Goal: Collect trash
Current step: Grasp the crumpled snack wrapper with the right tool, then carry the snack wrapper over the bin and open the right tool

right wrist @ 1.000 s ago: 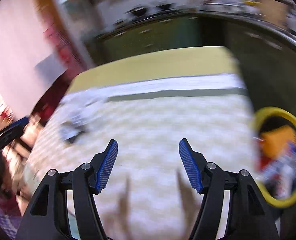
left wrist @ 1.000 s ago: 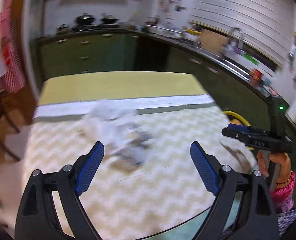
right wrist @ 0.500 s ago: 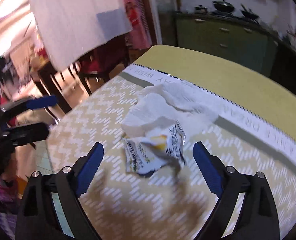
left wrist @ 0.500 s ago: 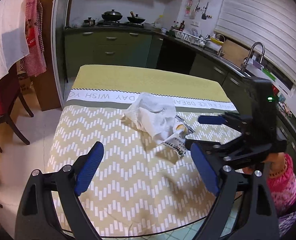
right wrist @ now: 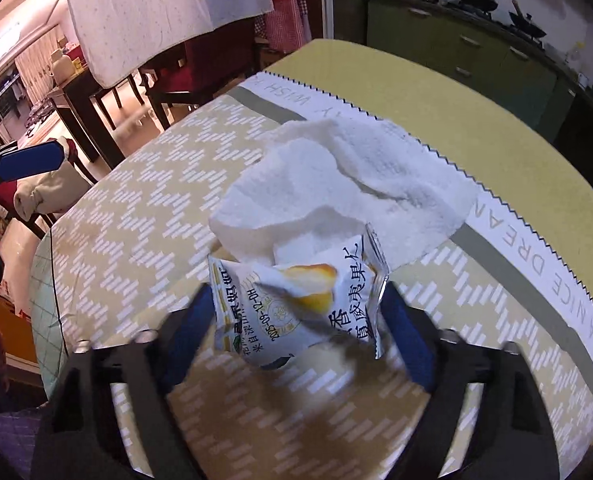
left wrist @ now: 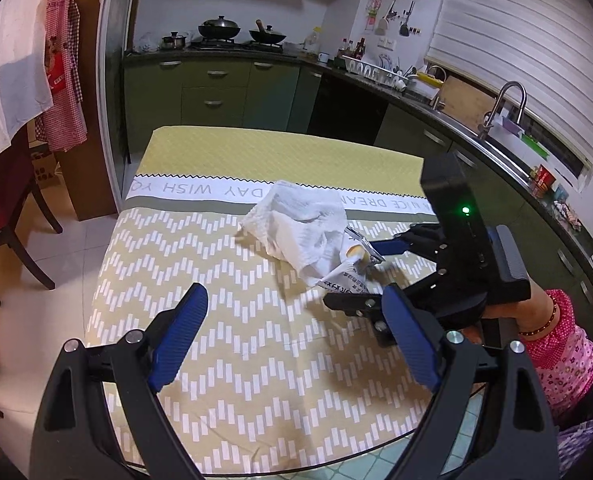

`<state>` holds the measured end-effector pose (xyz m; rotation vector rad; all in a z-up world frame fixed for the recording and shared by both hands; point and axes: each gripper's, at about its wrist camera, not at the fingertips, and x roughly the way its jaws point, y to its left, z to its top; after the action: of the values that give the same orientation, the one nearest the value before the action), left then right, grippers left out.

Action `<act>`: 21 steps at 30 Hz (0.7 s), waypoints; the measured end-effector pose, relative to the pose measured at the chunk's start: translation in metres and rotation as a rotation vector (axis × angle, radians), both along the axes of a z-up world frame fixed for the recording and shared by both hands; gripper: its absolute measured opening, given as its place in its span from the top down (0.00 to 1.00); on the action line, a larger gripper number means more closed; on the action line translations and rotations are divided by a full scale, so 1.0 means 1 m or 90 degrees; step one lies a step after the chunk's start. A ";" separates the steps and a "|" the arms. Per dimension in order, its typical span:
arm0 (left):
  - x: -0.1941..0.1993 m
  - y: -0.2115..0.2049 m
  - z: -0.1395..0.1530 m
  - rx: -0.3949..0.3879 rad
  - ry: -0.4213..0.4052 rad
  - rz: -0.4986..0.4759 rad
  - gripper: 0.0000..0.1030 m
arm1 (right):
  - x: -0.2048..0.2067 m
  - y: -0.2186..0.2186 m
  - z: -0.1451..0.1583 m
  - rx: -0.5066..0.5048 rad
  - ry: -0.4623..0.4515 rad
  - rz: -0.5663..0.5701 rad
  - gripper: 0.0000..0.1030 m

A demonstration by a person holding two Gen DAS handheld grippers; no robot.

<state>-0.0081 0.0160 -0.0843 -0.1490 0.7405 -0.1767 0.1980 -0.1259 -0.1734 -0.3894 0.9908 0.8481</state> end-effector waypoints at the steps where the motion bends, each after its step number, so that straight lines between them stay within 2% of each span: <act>1: 0.000 0.000 0.000 0.000 0.001 -0.001 0.18 | 0.002 0.002 -0.002 -0.001 0.003 -0.003 0.31; 3: 0.001 -0.001 0.000 -0.001 0.001 -0.003 0.18 | 0.003 0.001 -0.003 0.001 0.007 -0.007 0.37; 8: 0.002 -0.003 0.001 0.000 0.000 -0.007 0.18 | -0.001 -0.009 0.005 0.022 0.009 -0.022 0.39; 13: 0.005 -0.007 0.002 0.003 0.000 -0.016 0.18 | -0.010 -0.040 0.022 0.065 0.012 -0.053 0.39; 18: 0.008 -0.013 0.004 0.005 -0.003 -0.028 0.18 | -0.021 -0.107 0.046 0.117 -0.006 -0.134 0.39; 21: 0.011 -0.018 0.004 0.003 -0.004 -0.037 0.18 | -0.028 -0.165 0.057 0.132 -0.027 -0.218 0.39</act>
<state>0.0029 -0.0017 -0.0801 -0.1226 0.7386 -0.2310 0.1705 -0.2909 -0.1162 -0.0565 0.8883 0.6210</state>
